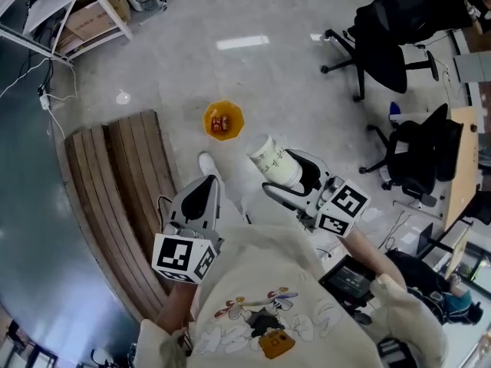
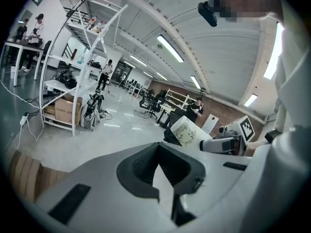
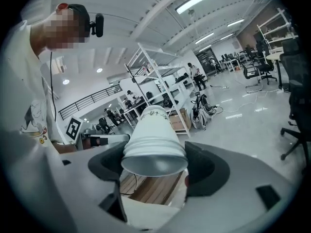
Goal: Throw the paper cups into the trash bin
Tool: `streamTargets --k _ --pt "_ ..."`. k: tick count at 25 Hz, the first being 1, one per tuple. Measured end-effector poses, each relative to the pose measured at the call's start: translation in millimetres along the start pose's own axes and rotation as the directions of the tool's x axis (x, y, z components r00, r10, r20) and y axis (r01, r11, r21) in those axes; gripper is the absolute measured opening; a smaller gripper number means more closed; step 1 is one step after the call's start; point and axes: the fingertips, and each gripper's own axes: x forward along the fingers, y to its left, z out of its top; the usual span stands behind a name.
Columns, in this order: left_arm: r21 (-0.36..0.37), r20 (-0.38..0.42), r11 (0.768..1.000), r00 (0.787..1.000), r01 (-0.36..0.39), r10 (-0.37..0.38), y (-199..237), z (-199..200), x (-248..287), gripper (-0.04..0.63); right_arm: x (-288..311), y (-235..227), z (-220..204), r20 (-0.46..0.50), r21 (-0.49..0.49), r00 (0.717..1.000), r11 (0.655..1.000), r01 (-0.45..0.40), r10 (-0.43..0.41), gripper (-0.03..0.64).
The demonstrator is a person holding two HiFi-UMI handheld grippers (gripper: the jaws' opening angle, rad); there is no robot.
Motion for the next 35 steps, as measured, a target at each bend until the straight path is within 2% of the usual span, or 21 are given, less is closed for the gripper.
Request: streamTargets --k 3,6,10,13,18,23,27,30,35 --pt "-0.003 -0.033 1.000 0.999 0.018 -0.018 37.1 11.7 23.7 0.006 41.4 -22.3 14.9 -0.021 -0.010 1.000 1.000 0.020 -0.020 0.373" --pt "-0.021 -0.056 0.999 0.998 0.026 -0.027 56.0 9.2 46.8 0.006 68.2 -46.2 12.5 -0.048 -0.027 0.998 0.999 0.040 -0.041 0.373" --pt "-0.036 -0.059 0.999 0.998 -0.012 0.009 64.5 -12.1 69.5 0.006 83.3 -65.7 -10.0 -0.095 -0.039 0.995 0.999 0.020 -0.024 0.373" --pt "-0.055 -0.073 0.997 0.996 -0.058 0.054 86.4 -27.6 95.8 0.006 105.2 -86.4 -26.9 -0.164 -0.029 0.986 0.999 -0.016 0.012 0.373" --pt "-0.078 -0.103 0.992 0.991 -0.097 0.088 130.8 -67.1 144.8 0.006 148.3 -132.2 -59.5 -0.237 -0.018 0.971 0.999 -0.045 0.039 0.373" --pt "-0.065 -0.115 0.989 0.986 -0.132 0.124 144.8 -116.8 175.2 0.006 178.7 -164.8 -103.2 -0.274 -0.030 0.960 0.998 -0.064 0.053 0.371" --pt "-0.126 -0.118 0.977 0.980 -0.174 0.159 172.7 -162.6 205.4 0.006 212.1 -190.1 -146.9 -0.321 -0.011 0.944 0.997 -0.081 0.073 0.373" --pt "-0.161 -0.131 0.963 0.972 -0.217 0.197 193.9 -194.5 223.6 0.006 228.3 -211.9 -174.5 -0.334 -0.002 0.940 0.997 -0.074 0.069 0.373" --pt "-0.165 -0.176 0.951 0.957 -0.261 0.232 216.7 -236.2 245.6 0.006 251.0 -251.1 -212.4 -0.337 0.020 0.941 0.999 -0.039 0.044 0.371"
